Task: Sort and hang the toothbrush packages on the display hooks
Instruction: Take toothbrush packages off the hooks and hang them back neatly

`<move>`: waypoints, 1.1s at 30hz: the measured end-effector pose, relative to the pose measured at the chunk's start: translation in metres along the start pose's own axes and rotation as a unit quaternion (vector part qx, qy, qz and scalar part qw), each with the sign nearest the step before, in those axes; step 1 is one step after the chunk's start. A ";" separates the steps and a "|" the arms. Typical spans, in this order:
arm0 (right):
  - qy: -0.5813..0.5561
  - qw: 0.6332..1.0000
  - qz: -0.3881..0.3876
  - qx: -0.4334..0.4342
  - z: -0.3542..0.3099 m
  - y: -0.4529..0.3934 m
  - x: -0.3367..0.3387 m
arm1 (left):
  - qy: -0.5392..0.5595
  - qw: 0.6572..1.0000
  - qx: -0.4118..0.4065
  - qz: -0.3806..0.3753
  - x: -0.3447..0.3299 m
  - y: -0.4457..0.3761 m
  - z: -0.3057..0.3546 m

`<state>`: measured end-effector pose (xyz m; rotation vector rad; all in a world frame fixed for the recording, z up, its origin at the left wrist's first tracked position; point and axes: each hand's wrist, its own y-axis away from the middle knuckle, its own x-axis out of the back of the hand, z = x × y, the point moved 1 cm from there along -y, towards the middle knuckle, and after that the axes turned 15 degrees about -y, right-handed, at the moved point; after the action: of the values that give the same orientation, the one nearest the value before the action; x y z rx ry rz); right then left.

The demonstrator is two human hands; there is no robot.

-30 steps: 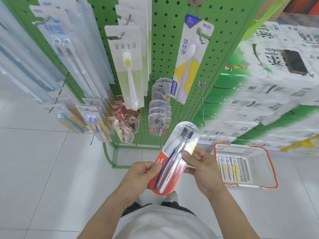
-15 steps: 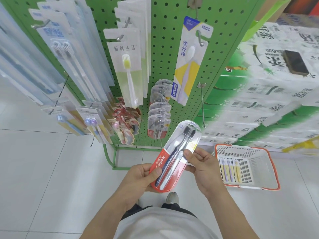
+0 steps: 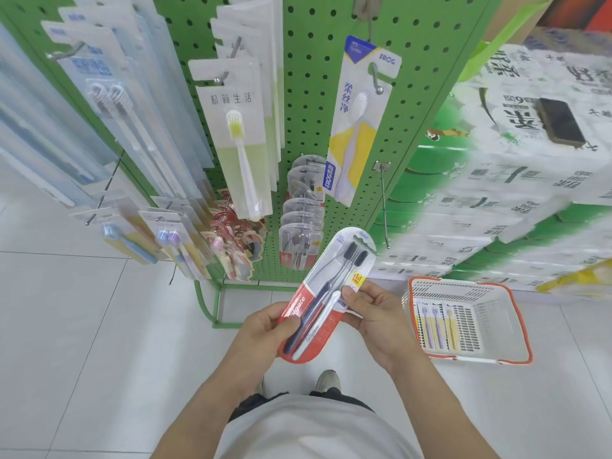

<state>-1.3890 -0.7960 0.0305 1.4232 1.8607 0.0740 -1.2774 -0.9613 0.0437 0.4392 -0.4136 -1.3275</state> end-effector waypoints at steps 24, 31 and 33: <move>-0.005 0.998 0.054 -0.026 -0.020 -0.001 -0.023 | -0.308 0.936 -0.155 0.068 -0.006 0.005 0.019; 0.053 0.997 -0.025 -0.045 -0.015 0.002 -0.028 | -0.067 0.997 -0.012 -0.025 -0.003 0.003 0.032; 0.063 0.996 -0.046 -0.038 -0.017 0.002 -0.028 | -0.050 0.999 -0.009 -0.008 -0.004 0.005 0.030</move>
<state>-1.3954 -0.8127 0.0582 1.3064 2.0012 0.1905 -1.2901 -0.9589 0.0718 0.3624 -0.4822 -1.3719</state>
